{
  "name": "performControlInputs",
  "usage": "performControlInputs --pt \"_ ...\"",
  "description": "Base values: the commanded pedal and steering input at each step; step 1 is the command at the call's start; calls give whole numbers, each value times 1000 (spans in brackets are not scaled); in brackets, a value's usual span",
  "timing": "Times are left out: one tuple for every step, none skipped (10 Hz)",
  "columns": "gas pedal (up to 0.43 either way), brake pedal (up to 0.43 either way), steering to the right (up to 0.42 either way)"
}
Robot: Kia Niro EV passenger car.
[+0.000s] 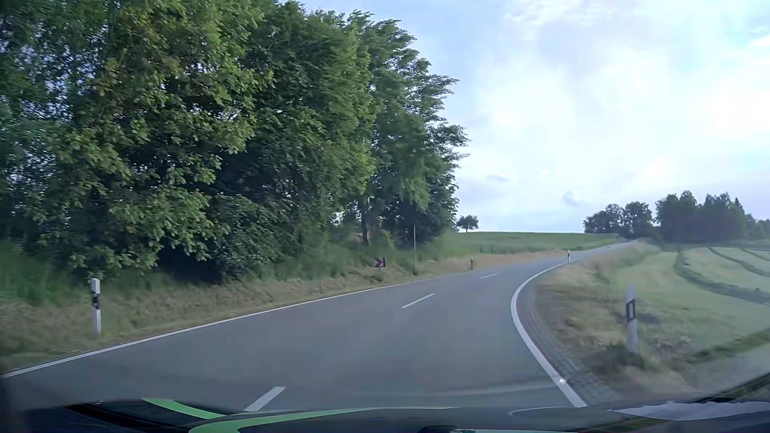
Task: Follow the waypoints while adhering to traffic rules and regulations
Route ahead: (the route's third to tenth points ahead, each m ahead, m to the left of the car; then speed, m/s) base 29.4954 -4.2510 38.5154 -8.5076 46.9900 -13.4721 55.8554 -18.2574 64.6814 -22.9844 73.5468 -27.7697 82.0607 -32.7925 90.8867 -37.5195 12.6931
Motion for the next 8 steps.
performControlInputs --pt "339 0 78" --pt "350 0 78" --pt "350 0 78" --pt "350 0 78" --pt "350 0 78" --pt "350 0 78" --pt "350 0 77" --pt "350 0 77"
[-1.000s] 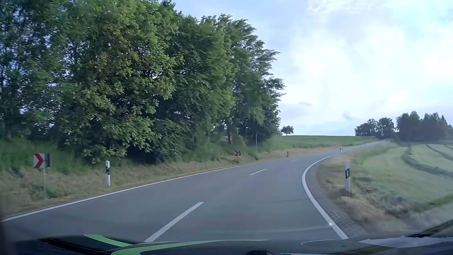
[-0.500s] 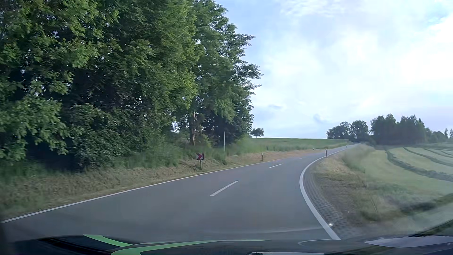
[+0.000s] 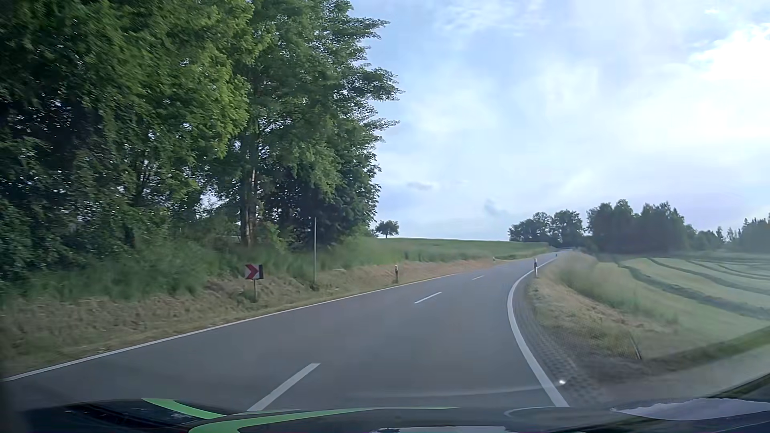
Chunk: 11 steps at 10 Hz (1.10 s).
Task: Follow the waypoints while adhering to traffic rules and regulations
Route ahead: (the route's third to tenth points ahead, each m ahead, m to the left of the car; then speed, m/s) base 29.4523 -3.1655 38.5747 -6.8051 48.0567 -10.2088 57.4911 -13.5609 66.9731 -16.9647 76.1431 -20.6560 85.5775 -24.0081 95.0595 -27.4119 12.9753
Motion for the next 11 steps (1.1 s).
performControlInputs --pt "350 0 77" --pt "350 0 75" --pt "350 0 72" --pt "350 0 69" --pt "358 0 65" --pt "398 0 60" --pt "398 0 60" --pt "398 0 60" --pt "398 0 59" --pt "398 0 58" --pt "409 0 56"
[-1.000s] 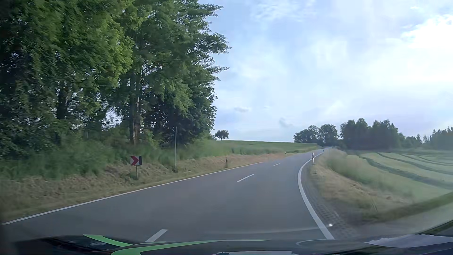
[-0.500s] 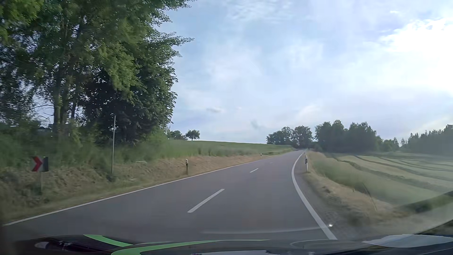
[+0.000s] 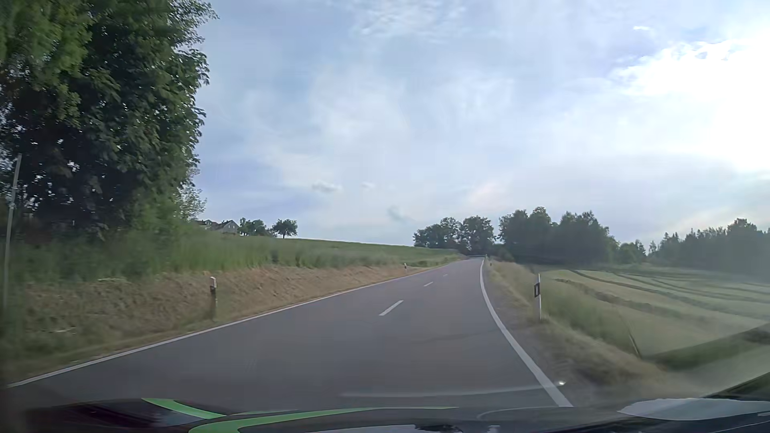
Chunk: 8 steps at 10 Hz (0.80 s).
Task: Follow the waypoints while adhering to traffic rules and regulations
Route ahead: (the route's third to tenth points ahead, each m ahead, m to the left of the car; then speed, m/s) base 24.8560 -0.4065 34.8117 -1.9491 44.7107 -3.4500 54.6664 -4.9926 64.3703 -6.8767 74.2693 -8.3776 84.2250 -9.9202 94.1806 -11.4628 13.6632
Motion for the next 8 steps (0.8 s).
performControlInputs --pt "409 0 54" --pt "421 0 49" --pt "429 0 44" --pt "429 0 40" --pt "429 0 38" --pt "429 0 38" --pt "429 0 38" --pt "429 0 37"
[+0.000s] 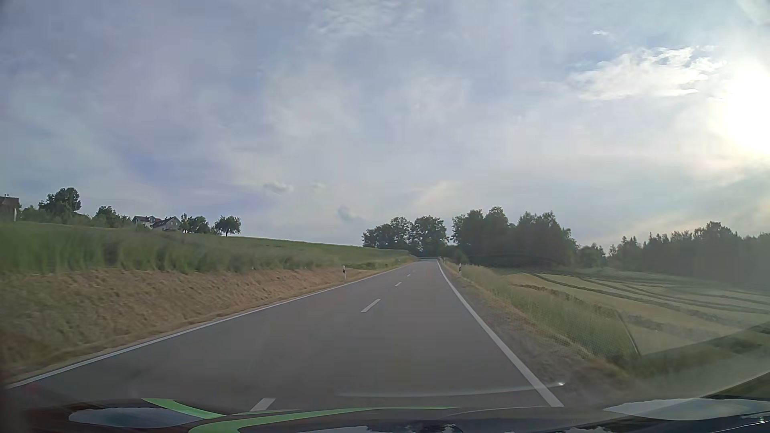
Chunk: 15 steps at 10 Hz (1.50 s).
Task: Follow the waypoints while adhering to traffic rules and regulations
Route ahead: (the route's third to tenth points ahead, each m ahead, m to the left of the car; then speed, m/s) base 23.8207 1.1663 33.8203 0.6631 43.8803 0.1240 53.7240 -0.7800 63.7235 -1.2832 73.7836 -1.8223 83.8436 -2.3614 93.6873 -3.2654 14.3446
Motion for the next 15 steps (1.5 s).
performControlInputs --pt "429 0 33" --pt "429 0 27" --pt "429 0 17" --pt "429 0 10" --pt "429 0 4" --pt "429 0 1" --pt "429 0 0" --pt "429 0 1" --pt "429 0 0" --pt "429 0 1" --pt "429 0 1" --pt "429 0 3" --pt "429 0 4" --pt "429 0 4" --pt "429 0 7"
